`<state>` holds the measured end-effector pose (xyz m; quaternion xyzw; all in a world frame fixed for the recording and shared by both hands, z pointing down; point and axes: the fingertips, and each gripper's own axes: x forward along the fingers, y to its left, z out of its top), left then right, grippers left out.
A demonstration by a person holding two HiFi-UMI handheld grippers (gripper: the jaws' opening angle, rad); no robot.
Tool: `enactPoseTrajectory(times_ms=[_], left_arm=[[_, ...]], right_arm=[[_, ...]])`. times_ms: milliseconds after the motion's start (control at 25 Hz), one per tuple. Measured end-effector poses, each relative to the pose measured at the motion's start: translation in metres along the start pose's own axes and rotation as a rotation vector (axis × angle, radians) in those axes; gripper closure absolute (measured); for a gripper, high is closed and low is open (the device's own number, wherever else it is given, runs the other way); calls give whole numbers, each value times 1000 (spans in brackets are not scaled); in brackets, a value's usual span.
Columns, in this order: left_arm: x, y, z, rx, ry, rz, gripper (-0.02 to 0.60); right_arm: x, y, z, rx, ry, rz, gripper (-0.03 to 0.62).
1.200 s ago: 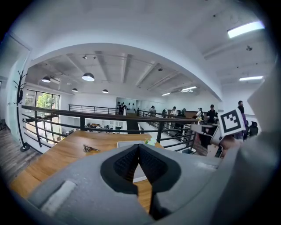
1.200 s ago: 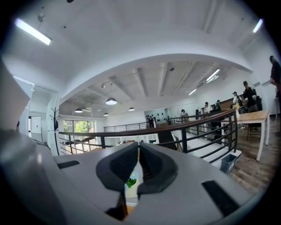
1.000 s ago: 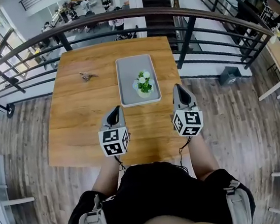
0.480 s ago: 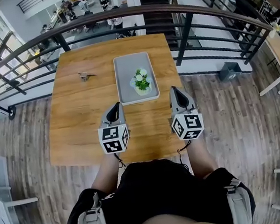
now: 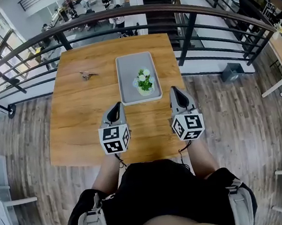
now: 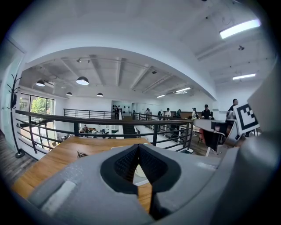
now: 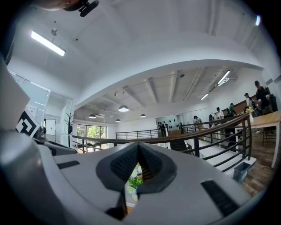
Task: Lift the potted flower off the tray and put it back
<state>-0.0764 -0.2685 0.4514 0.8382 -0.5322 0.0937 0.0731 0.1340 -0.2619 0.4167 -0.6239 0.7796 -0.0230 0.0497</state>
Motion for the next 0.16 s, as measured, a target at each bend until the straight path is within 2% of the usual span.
enactPoseTrajectory(times_ms=[160], left_arm=[[1, 5, 0, -1, 2, -8, 569]], right_arm=[[5, 4, -1, 6, -3, -3, 599]])
